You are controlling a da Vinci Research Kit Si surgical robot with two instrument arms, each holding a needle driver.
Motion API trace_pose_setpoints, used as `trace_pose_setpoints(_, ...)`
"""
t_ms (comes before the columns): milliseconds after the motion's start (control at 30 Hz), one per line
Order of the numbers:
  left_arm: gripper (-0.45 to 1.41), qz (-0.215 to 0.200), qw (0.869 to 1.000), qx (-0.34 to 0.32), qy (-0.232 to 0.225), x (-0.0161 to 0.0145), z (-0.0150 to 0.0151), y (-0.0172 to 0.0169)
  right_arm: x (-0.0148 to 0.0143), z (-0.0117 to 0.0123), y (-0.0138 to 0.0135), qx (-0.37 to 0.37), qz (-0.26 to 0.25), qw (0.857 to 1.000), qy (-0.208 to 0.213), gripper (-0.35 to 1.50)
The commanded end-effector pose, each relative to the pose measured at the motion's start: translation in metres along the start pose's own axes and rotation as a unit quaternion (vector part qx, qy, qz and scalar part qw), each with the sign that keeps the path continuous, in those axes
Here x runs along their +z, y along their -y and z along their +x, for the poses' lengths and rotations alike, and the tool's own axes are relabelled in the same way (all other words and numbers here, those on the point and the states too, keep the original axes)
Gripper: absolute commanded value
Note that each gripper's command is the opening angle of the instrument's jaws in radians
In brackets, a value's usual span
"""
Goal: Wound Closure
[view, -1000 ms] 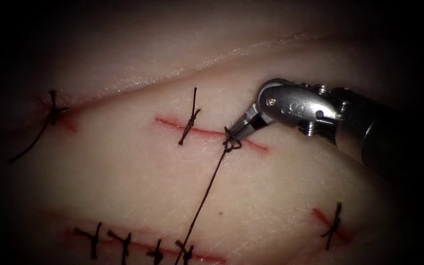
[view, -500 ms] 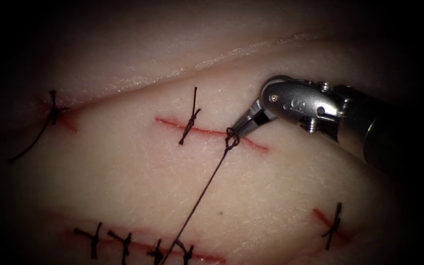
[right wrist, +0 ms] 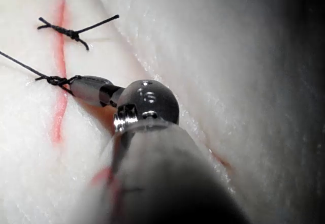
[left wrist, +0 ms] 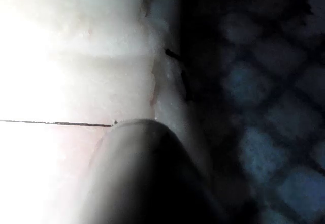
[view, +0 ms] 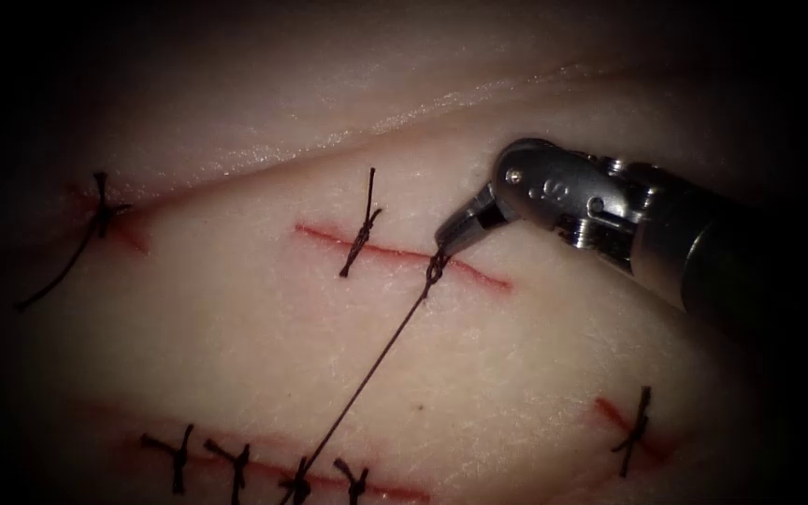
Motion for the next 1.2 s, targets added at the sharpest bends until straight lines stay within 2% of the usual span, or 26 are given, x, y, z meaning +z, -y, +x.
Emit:
trace_pose_setpoints(33,-0.45,-0.003,1.0,0.0,0.004,0.0013,-0.0003,-0.0003,0.0008,0.0004,-0.0006,0.02,0.0,1.0,-0.005,-0.35)
trace_pose_setpoints(133,-0.45,-0.009,1.0,-0.002,0.01,0.0016,-0.0003,-0.0004,0.0006,0.0002,-0.0004,0.08,-0.018,0.996,-0.034,-0.35)
trace_pose_setpoints(233,-0.45,-0.014,1.0,-0.001,0.012,0.0018,-0.0005,-0.0005,0.0002,-0.0003,-0.0003,0.145,-0.042,0.986,-0.073,-0.35)
trace_pose_setpoints(300,-0.45,-0.02,1.0,-0.003,0.017,0.0018,-0.0008,-0.0008,0.0001,-0.0009,0.0,0.229,-0.064,0.963,-0.125,-0.35)
trace_pose_setpoints(400,-0.45,-0.025,0.999,-0.003,0.022,0.0019,-0.001,-0.0011,0.0005,-0.0016,0.0001,0.282,-0.1,0.939,-0.172,-0.35)
trace_pose_setpoints(533,-0.45,-0.028,0.999,-0.002,0.024,0.0021,-0.0012,-0.0013,0.0005,-0.002,-0.0005,0.299,-0.126,0.926,-0.193,-0.35)
trace_pose_setpoints(700,-0.45,-0.031,0.999,-0.003,0.029,0.0027,-0.0016,-0.0017,-0.0001,-0.0036,-0.0026,0.331,-0.168,0.906,-0.204,-0.35)
trace_pose_setpoints(867,-0.45,-0.029,0.999,-0.002,0.031,0.0031,-0.0017,-0.0022,-0.0008,-0.0056,-0.0035,0.346,-0.186,0.897,-0.201,-0.35)
trace_pose_setpoints(1033,-0.45,-0.028,0.999,0.002,0.031,0.0033,-0.0016,-0.0023,-0.0015,-0.0075,-0.003,0.359,-0.199,0.889,-0.203,-0.35)
trace_pose_setpoints(1200,-0.45,-0.018,1.0,0.0,0.024,0.0018,-0.0008,-0.0017,-0.0014,-0.0079,-0.0013,0.359,-0.178,0.885,-0.235,-0.35)
